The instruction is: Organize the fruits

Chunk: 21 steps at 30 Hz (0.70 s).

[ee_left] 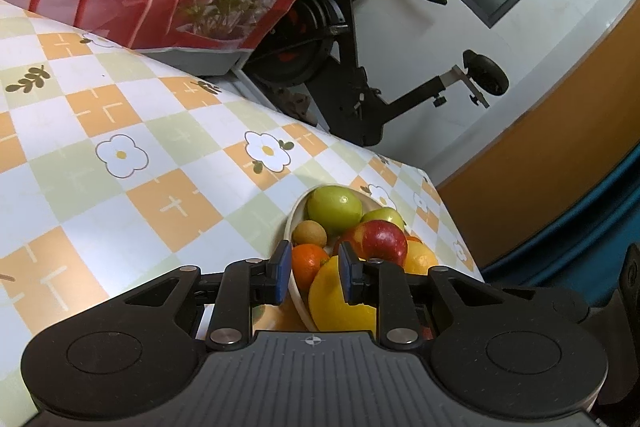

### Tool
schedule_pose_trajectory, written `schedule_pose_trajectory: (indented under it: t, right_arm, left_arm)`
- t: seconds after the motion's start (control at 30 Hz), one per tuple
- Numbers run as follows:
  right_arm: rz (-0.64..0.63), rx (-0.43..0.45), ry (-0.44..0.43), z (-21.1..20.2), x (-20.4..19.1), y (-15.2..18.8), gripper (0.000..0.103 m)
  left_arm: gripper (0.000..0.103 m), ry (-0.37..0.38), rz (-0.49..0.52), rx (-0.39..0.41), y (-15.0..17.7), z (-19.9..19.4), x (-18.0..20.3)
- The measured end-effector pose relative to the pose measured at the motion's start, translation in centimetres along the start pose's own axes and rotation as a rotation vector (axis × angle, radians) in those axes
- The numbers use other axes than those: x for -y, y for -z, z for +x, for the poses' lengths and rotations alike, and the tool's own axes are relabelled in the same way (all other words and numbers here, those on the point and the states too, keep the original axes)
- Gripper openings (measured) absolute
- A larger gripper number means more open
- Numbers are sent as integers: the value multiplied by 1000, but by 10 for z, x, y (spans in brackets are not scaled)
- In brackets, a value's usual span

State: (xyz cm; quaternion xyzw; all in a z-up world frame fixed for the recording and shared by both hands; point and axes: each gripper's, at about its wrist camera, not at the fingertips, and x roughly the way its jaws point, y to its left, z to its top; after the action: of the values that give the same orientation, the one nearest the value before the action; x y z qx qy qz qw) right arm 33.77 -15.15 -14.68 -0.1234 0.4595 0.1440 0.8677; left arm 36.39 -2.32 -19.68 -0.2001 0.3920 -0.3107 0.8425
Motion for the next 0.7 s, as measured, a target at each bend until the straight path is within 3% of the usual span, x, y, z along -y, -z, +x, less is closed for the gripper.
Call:
schedule_pose_trajectory:
  t: [0.27,0.33,0.4,0.7]
  right_arm:
    - [33,31,6,-13,2,4,46]
    - [52,46,12,-19,4,7,47]
    - [78,60,19,-24,9,12,47]
    - [304,191,17,-58,42,42,49]
  left_arm:
    - [31,-49,35,1,2,-10,4]
    - [40,-67,47,7,2,-16,5]
    - [41,-89,59,18,2,-23,7]
    - [41,-202,167,70,6,-60,27]
